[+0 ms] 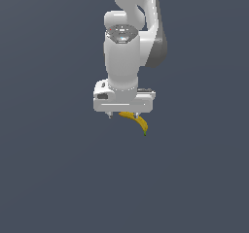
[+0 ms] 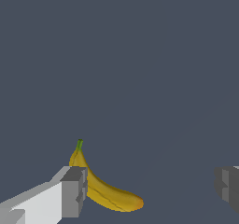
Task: Pick up the object and move it to a goal position.
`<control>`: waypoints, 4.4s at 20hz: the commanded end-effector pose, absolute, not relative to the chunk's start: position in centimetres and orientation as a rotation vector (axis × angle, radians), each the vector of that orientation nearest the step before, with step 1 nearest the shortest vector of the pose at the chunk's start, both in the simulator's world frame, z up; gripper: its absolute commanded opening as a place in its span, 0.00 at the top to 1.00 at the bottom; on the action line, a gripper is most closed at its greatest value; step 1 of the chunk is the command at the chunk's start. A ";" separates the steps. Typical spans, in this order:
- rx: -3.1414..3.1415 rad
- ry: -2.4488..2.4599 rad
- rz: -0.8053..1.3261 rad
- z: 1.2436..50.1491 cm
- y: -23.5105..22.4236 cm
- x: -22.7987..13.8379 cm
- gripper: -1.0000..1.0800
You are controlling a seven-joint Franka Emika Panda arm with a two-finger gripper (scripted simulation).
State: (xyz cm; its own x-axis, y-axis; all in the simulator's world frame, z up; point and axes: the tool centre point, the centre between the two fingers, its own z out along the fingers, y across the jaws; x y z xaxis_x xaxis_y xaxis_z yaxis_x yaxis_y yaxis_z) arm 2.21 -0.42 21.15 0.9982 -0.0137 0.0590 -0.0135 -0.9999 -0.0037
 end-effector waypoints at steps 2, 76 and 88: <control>-3.139 -0.026 -0.088 20.5 -0.2 1.9 0.04; -2.886 -1.240 -0.001 2.8 5.5 -8.3 1.00; -2.885 -1.238 -0.002 9.7 0.8 -4.8 1.00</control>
State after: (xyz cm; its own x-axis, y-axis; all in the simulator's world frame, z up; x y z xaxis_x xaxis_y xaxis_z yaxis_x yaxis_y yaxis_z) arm -5.48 1.61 8.45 0.6887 0.7250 -0.0002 0.7250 -0.6887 -0.0025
